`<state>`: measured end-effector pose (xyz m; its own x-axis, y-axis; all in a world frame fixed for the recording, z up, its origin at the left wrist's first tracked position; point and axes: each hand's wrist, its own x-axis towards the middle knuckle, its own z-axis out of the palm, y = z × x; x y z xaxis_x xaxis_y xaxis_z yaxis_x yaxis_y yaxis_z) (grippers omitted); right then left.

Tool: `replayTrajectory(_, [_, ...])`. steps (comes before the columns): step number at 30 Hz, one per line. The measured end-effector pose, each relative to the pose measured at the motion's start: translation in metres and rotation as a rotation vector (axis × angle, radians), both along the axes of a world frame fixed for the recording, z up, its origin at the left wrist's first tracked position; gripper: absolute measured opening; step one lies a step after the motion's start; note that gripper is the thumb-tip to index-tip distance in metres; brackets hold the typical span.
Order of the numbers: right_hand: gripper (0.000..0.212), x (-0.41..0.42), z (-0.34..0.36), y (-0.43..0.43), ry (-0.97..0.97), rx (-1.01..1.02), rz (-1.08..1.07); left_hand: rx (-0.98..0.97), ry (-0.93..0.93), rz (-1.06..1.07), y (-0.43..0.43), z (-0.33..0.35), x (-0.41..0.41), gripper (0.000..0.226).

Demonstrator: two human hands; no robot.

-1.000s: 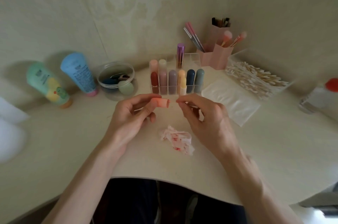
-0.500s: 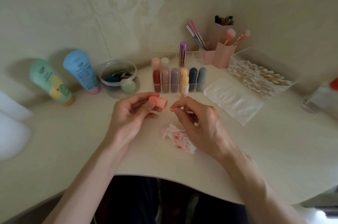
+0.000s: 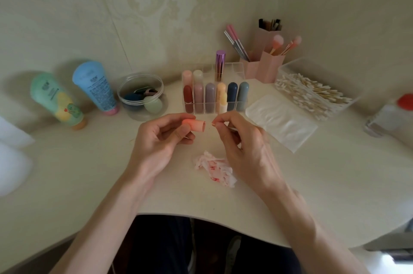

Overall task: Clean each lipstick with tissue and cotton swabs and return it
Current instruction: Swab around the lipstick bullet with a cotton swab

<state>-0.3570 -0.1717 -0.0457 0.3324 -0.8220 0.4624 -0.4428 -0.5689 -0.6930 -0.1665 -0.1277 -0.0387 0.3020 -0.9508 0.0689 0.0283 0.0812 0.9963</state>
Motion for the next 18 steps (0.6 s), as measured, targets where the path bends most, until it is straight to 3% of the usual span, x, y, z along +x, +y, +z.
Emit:
replayTrajectory(12, [0.009,0.0028,-0.0011,0.0031,0.088,-0.022,0.047,0.032,0.069,0.042,0.0011,0.0012,0.0023,0.018])
replayTrajectory(18, [0.011,0.002,0.0037,0.0044,0.026,0.011,0.11,0.021,0.049,0.044,0.0015,0.0028,0.0019,0.018])
